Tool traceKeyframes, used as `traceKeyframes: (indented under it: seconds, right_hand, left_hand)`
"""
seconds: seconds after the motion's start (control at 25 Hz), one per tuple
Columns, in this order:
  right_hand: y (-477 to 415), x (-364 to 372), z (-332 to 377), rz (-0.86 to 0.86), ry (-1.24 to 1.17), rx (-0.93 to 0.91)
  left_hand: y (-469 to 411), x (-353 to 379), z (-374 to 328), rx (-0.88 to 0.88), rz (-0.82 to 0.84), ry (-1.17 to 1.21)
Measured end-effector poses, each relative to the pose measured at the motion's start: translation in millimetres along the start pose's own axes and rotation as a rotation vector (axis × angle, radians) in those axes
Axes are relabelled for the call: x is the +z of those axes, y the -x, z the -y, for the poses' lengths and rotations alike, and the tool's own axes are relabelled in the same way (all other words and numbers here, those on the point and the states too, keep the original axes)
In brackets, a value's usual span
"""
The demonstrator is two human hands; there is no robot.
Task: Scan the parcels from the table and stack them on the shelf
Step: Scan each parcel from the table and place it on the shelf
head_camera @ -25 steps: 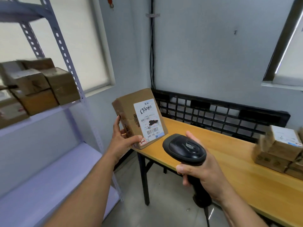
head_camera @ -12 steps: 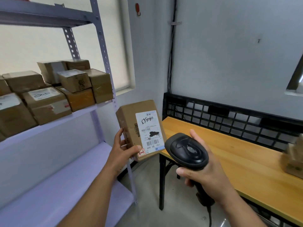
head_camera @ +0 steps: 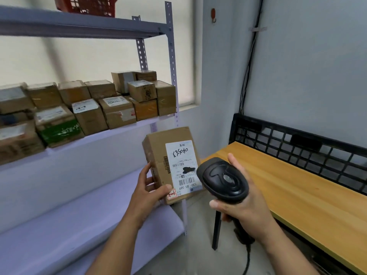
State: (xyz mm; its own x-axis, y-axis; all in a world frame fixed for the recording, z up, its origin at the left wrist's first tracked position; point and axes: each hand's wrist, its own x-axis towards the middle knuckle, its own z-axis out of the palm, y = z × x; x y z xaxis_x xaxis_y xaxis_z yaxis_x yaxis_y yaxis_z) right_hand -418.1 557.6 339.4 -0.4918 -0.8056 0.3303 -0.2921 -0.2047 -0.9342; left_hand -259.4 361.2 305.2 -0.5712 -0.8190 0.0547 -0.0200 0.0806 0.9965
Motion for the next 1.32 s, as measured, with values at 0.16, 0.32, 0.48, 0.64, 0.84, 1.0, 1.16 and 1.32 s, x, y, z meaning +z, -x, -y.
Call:
traceKeyframes:
  seconds: [0.16, 0.32, 0.48, 0.64, 0.84, 1.0, 1.16, 1.32]
  right_hand:
    - [6.9, 20.2, 5.5, 0.058, -0.044, -0.020]
    - [4.7, 47.6, 13.1, 0.092, -0.067, -0.046]
    - [-4.4, 86.7, 30.0, 0.168, -0.063, -0.083]
    - [-18.6, 139.3, 42.0, 0.210, -0.052, -0.141]
    - [-37.9, 228.6, 58.3, 0.271, -0.088, -0.155]
    - [-53.0, 301.8, 73.8, 0.323, -0.098, -0.171]
    - [-69.0, 361.8, 78.7, 0.371, -0.068, -0.188]
    - [-81.2, 406.7, 82.7, 0.377, -0.049, -0.187]
  left_hand:
    - [28.2, -26.5, -7.7, 0.019, -0.077, -0.048]
    - [51.1, -58.6, -15.8, 0.041, -0.156, -0.047]
    - [67.0, -103.6, -24.3, 0.057, -0.241, -0.051]
    - [76.7, -157.6, -32.5, 0.090, -0.292, -0.050]
    - [94.3, -257.6, -48.2, 0.114, -0.393, -0.084]
    - [104.5, -345.6, -54.2, 0.152, -0.573, -0.049]
    - [105.8, -413.7, -60.0, 0.160, -0.717, -0.065]
    - [94.6, -467.9, -64.9, 0.104, -0.762, -0.060]
